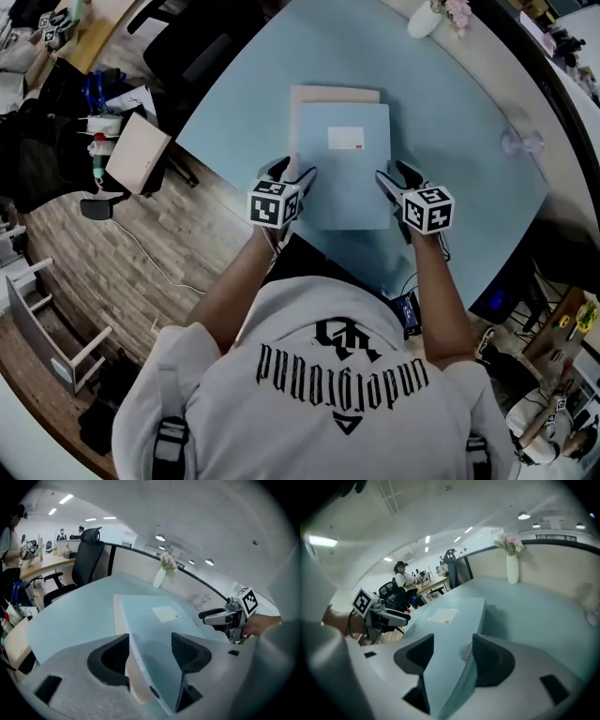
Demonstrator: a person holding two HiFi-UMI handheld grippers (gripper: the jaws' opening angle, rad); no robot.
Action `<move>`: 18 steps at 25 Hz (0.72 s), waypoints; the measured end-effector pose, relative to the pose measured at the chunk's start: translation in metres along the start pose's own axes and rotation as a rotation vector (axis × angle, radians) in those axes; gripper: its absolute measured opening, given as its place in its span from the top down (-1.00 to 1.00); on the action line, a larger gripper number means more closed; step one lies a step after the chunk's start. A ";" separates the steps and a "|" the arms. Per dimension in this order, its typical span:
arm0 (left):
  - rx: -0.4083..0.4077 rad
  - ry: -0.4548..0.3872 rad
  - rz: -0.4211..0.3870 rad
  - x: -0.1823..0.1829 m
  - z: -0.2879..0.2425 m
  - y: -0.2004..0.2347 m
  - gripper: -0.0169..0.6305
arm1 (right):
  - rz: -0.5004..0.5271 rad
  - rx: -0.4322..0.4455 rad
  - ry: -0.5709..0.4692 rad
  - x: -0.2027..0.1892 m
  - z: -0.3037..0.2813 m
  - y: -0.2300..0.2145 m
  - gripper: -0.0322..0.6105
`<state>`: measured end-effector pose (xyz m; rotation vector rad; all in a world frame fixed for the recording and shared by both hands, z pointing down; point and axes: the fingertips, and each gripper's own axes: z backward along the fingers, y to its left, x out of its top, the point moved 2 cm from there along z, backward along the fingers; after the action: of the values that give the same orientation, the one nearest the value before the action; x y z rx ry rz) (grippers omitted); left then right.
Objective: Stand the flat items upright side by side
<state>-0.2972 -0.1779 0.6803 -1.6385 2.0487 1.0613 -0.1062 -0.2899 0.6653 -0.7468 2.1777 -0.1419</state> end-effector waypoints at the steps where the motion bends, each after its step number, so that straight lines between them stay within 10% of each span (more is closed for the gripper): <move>1: -0.011 0.021 0.018 -0.004 -0.007 0.003 0.05 | -0.030 0.002 0.024 -0.004 -0.007 -0.005 0.08; 18: -0.103 0.196 -0.013 -0.020 -0.047 0.007 0.10 | -0.145 -0.088 0.092 -0.030 -0.029 -0.016 0.20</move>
<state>-0.2882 -0.1968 0.7277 -1.8717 2.1318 1.0557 -0.1051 -0.2909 0.7095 -0.9653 2.2274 -0.1583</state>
